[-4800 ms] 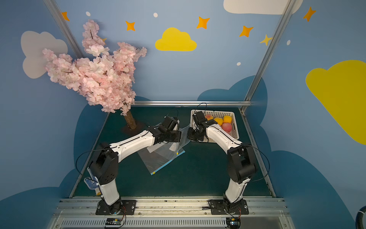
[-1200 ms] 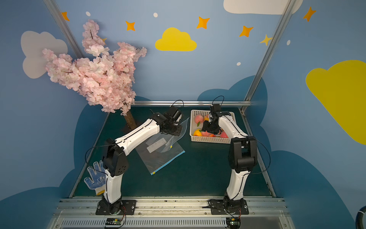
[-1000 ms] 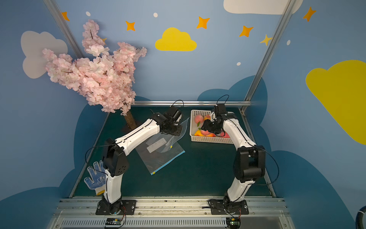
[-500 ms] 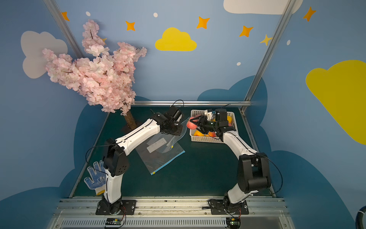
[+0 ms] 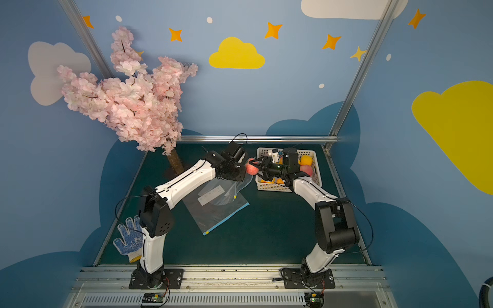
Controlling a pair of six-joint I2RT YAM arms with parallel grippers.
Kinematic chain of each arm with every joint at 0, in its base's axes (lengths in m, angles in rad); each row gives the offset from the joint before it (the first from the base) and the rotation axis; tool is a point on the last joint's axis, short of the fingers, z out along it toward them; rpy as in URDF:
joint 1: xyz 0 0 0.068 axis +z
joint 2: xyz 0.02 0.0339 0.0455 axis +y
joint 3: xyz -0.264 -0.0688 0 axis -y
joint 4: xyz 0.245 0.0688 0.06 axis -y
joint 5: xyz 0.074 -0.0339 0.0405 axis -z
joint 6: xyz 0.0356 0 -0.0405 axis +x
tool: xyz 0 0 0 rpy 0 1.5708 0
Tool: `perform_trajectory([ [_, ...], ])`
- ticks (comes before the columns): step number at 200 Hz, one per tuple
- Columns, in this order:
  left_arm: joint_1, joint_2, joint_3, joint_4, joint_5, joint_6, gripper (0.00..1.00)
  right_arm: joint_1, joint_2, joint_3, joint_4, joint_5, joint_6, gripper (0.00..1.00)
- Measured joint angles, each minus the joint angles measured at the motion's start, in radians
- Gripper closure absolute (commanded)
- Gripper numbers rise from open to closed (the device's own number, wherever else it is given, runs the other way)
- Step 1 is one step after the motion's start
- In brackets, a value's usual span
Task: Place the peach in a zip-top bag and seal the zipper
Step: Place the peach in the zipper food storage bag.
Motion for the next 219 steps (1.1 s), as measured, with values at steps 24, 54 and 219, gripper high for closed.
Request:
perform_trajectory([
  [24, 0.0, 0.0, 0.008, 0.001, 0.002, -0.017, 0.97, 0.013, 0.0, 0.008, -0.14, 0.064, -0.1, 0.5],
  [54, 0.0, 0.0, 0.035, 0.013, 0.01, -0.036, 0.97, 0.059, 0.001, 0.084, -0.314, 0.136, -0.218, 0.32],
  [219, 0.014, 0.0, 0.032, 0.019, -0.035, -0.037, 0.97, -0.077, -0.069, 0.257, -0.643, 0.42, -0.569, 0.14],
])
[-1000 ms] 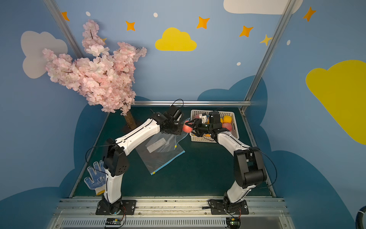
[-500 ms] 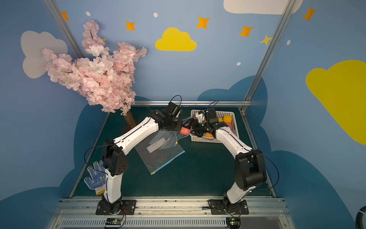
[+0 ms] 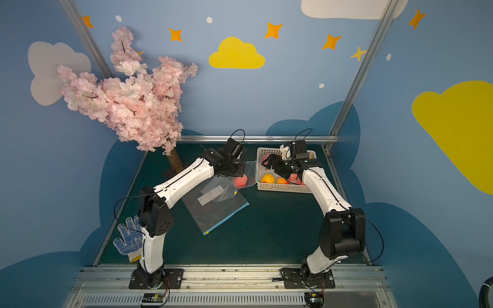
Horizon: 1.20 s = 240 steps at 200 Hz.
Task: Place the peach in a zip-top bag and seal the zipper
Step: Place the peach in the zipper food storage bag, then pick up the peach from the basket.
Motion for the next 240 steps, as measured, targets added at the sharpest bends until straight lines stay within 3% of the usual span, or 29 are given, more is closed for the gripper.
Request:
perform_trajectory([
  [21, 0.0, 0.0, 0.0, -0.002, 0.003, 0.002, 0.97, -0.017, 0.049, 0.033, -0.042, 0.149, -0.074, 0.14],
  [43, 0.0, 0.0, 0.0, -0.003, 0.003, 0.003, 0.97, -0.023, 0.18, 0.147, -0.126, 0.217, -0.141, 0.13],
  [78, -0.001, 0.0, 0.0, -0.005, 0.003, 0.003, 0.97, 0.002, 0.383, 0.34, -0.279, 0.211, -0.261, 0.12],
  [140, -0.001, 0.0, -0.027, -0.006, 0.002, 0.003, 0.97, 0.077, 0.549, 0.419, -0.401, 0.205, -0.333, 0.12],
  [149, -0.001, 0.0, -0.03, -0.006, 0.002, 0.003, 0.97, 0.078, 0.567, 0.427, -0.409, 0.207, -0.334, 0.15],
  [165, -0.001, 0.0, -0.032, -0.006, 0.002, 0.002, 0.97, 0.074, 0.6, 0.447, -0.423, 0.221, -0.335, 0.28],
  [182, -0.001, 0.0, -0.032, -0.006, 0.002, 0.0, 0.97, 0.069, 0.61, 0.462, -0.431, 0.229, -0.332, 0.35],
  [210, -0.001, 0.0, -0.032, -0.006, 0.002, -0.001, 0.97, 0.055, 0.582, 0.445, -0.413, 0.232, -0.317, 0.36],
  [240, -0.001, 0.0, -0.032, -0.006, 0.003, -0.005, 0.97, 0.009, 0.43, 0.337, -0.357, 0.179, -0.283, 0.36],
])
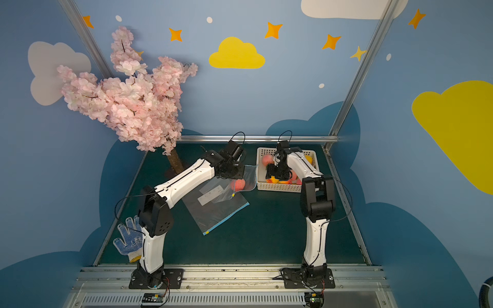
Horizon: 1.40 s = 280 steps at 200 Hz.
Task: Place the peach in a zip-top bag and seal the zipper
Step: Pick up the peach from the basket, then place the peach in the zipper food storage bag.
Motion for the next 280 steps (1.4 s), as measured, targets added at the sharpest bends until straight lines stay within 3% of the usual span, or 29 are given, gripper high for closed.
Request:
perform_trajectory([
  [34, 0.0, 0.0, 0.0, 0.0, 0.01, -0.002, 0.97, -0.039, -0.239, -0.111, 0.092, -0.143, 0.028, 0.36],
  [66, 0.0, -0.001, 0.0, 0.002, 0.033, -0.003, 0.97, -0.003, -0.414, -0.247, 0.236, -0.341, 0.074, 0.36],
  [116, 0.0, -0.006, 0.0, 0.008, 0.038, -0.01, 0.97, 0.09, -0.443, -0.359, 0.364, -0.477, 0.158, 0.32],
  [143, 0.0, -0.015, 0.0, 0.01, 0.039, -0.012, 0.97, 0.142, -0.409, -0.343, 0.345, -0.456, 0.153, 0.15],
  [159, 0.0, -0.017, 0.0, 0.012, 0.039, -0.014, 0.97, 0.163, -0.376, -0.309, 0.317, -0.423, 0.151, 0.12],
  [191, 0.002, -0.019, 0.0, 0.011, 0.037, -0.018, 0.97, 0.167, -0.353, -0.26, 0.269, -0.369, 0.151, 0.11],
  [236, 0.011, -0.066, -0.014, 0.006, 0.026, -0.016, 0.97, 0.063, -0.427, -0.259, 0.251, -0.327, 0.148, 0.11],
  [280, 0.015, -0.137, 0.001, -0.013, 0.005, 0.0, 0.97, -0.019, -0.509, -0.293, 0.273, -0.148, 0.114, 0.11],
])
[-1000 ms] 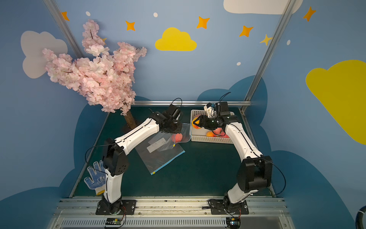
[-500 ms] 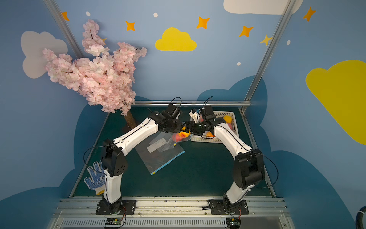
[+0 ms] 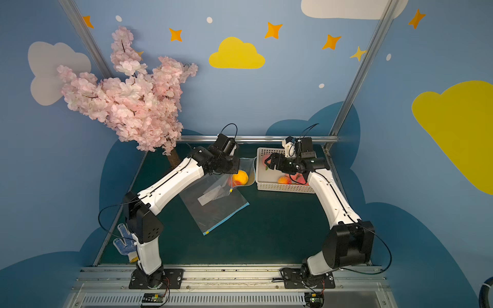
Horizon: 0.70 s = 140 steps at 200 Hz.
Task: Place the peach in a zip-top bag and seal the zipper
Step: Place the peach in the zipper food storage bag, then pick up the peach from the basket.
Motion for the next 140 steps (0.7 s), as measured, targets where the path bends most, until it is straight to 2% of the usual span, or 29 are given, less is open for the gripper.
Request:
perform_trajectory([
  [40, -0.001, -0.021, 0.031, -0.039, -0.021, 0.022, 0.97, -0.043, 0.177, 0.051, -0.049, 0.248, -0.038, 0.11],
  [71, -0.007, -0.024, 0.032, -0.053, -0.024, 0.029, 0.97, -0.061, 0.362, 0.183, -0.125, 0.436, -0.042, 0.09],
  [110, -0.014, -0.019, 0.032, -0.056, -0.016, 0.028, 0.97, -0.078, 0.602, 0.427, -0.204, 0.538, -0.049, 0.09],
  [140, -0.016, 0.002, 0.032, -0.055, 0.004, 0.025, 0.97, -0.085, 0.716, 0.504, -0.245, 0.547, -0.048, 0.09],
])
